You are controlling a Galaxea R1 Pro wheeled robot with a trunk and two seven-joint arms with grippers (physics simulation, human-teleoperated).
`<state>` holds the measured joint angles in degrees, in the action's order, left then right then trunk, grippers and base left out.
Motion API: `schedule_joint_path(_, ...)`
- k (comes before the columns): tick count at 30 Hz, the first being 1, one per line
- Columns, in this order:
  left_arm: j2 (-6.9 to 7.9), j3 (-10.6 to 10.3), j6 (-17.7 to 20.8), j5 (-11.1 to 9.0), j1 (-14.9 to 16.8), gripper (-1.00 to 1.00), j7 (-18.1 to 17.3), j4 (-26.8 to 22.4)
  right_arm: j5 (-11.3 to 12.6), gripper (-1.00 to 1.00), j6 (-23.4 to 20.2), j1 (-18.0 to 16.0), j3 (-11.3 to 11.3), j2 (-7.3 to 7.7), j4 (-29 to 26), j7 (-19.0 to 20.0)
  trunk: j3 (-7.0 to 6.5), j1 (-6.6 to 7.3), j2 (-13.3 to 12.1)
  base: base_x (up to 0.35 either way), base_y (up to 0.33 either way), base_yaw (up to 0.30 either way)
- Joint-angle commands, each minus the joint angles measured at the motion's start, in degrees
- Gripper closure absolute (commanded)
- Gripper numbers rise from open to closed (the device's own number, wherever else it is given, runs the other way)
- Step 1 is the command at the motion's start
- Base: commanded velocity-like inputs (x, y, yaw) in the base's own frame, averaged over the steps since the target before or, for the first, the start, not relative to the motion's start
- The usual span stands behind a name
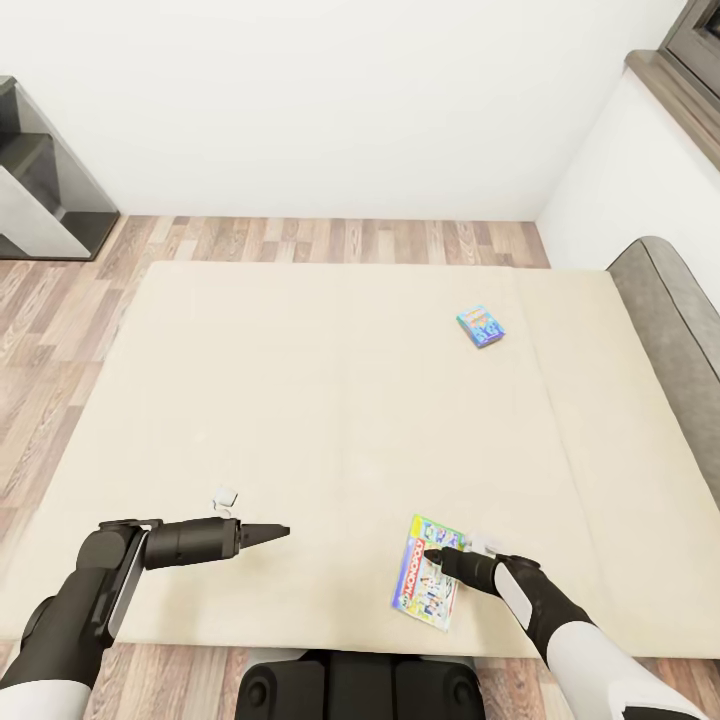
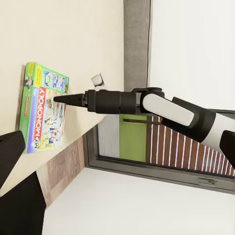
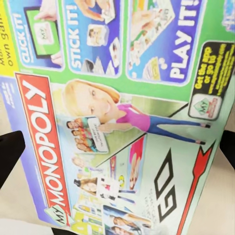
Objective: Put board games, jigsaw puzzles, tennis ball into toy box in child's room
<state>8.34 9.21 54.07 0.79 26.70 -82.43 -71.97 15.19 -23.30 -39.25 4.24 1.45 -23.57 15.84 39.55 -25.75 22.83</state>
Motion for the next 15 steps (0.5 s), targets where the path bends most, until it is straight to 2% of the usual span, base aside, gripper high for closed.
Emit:
schedule_joint_path(1, 0.01, 0.02, 0.60, 0.09, 0.02, -1.00, -0.27, -0.02, 0.19, -1.00, -0.43, 0.01, 0.33, -0.02, -0.07, 0.16, 0.06, -0.03, 0.09, 0.000, 0.012, 0.000)
schedule_joint_path(15, 0.01, 0.02, 0.60, 0.18, 0.02, -1.00, -0.27, -0.02, 0.27, -1.00, -0.43, 0.03, 0.33, 0.02, -0.07, 0.16, 0.06, -0.03, 0.09, 0.000, 0.026, 0.000)
